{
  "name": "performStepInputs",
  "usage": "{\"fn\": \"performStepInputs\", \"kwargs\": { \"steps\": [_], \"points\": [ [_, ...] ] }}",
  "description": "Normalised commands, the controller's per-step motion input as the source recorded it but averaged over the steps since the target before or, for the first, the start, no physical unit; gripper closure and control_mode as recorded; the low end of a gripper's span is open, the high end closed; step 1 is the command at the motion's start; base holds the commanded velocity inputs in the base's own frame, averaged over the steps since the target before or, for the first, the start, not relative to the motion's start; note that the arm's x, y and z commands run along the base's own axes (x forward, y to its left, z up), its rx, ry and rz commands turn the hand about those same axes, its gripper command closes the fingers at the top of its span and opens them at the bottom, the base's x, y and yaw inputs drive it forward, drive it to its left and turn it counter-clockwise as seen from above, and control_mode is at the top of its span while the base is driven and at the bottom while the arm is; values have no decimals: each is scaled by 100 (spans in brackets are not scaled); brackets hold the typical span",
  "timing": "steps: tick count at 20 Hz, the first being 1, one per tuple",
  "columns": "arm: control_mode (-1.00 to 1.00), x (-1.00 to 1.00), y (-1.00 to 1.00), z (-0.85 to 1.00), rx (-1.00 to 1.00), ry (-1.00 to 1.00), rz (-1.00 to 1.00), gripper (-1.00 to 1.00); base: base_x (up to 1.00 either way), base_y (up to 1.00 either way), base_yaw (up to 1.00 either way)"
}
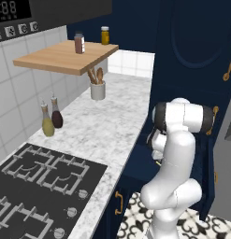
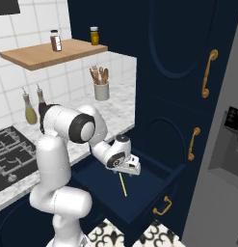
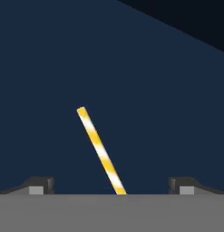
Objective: Take a straw from the drawer in front and place it inside the glass cup on the dining counter.
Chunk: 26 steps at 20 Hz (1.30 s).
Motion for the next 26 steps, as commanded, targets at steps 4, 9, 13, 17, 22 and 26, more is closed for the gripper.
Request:
{"fn": "performStepInputs", "kwargs": {
  "steps": [4, 9, 13, 17, 22, 26],
  "points": [
    [-100, 35, 7, -50, 0, 11, 10, -100, 0, 0, 0],
    [-100, 33, 5, -38, 0, 9, 10, -100, 0, 0, 0],
    [-100, 22, 0, -44, 0, 6, 9, -100, 0, 0, 0],
    [-100, 1, 0, -40, 0, 0, 8, 100, 0, 0, 0],
    [-100, 0, -4, -30, 0, 0, 5, 100, 0, 0, 0],
    [-100, 0, -10, -13, 0, -1, 1, 100, 0, 0, 0]
  ]
}}
